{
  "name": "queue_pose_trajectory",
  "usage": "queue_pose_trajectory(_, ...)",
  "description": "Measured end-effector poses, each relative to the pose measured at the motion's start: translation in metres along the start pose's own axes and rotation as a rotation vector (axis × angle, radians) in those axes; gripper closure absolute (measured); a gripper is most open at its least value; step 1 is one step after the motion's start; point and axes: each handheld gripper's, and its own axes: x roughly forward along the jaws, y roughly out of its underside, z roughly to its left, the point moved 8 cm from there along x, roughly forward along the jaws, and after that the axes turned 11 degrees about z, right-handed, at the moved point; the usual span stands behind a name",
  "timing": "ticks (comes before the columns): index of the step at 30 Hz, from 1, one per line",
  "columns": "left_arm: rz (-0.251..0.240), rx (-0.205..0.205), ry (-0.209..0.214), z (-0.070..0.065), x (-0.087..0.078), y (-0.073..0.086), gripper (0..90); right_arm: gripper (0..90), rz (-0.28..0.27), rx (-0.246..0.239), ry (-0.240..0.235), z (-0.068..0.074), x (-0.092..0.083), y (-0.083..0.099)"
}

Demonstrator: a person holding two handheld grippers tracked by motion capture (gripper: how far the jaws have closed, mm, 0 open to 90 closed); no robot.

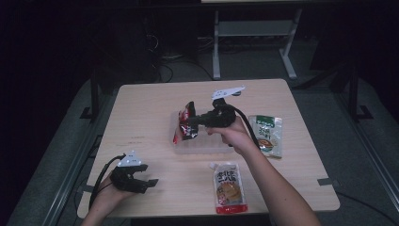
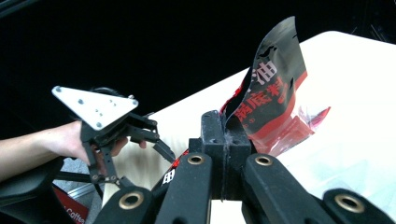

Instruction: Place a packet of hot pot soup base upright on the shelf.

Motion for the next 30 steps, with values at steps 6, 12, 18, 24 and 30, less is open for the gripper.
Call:
queue_pose_trajectory(6,-0.002,0.002,0.01,-0.001,0.001,-0.001,23.0,90.0,0.023,0.017,0.01,-0.008,0.011,-0.001)
queue_pose_trajectory(12,0.001,-0.014,0.025,-0.003,0.003,-0.001,22.5,90.0,0.05,0.029,0.018,-0.016,0.022,0.001)
queue_pose_trajectory(18,-0.007,-0.026,0.039,-0.002,0.003,-0.002,22.3,89.9,0.071,0.041,0.035,-0.024,0.033,0.004)
queue_pose_trajectory(24,0.002,-0.022,0.035,-0.003,0.003,-0.002,22.3,89.3,0.091,0.045,0.053,-0.029,0.042,0.004)
queue_pose_trajectory(30,-0.004,-0.025,0.043,-0.003,0.004,-0.003,21.7,85.2,0.102,0.05,0.064,-0.032,0.05,0.006)
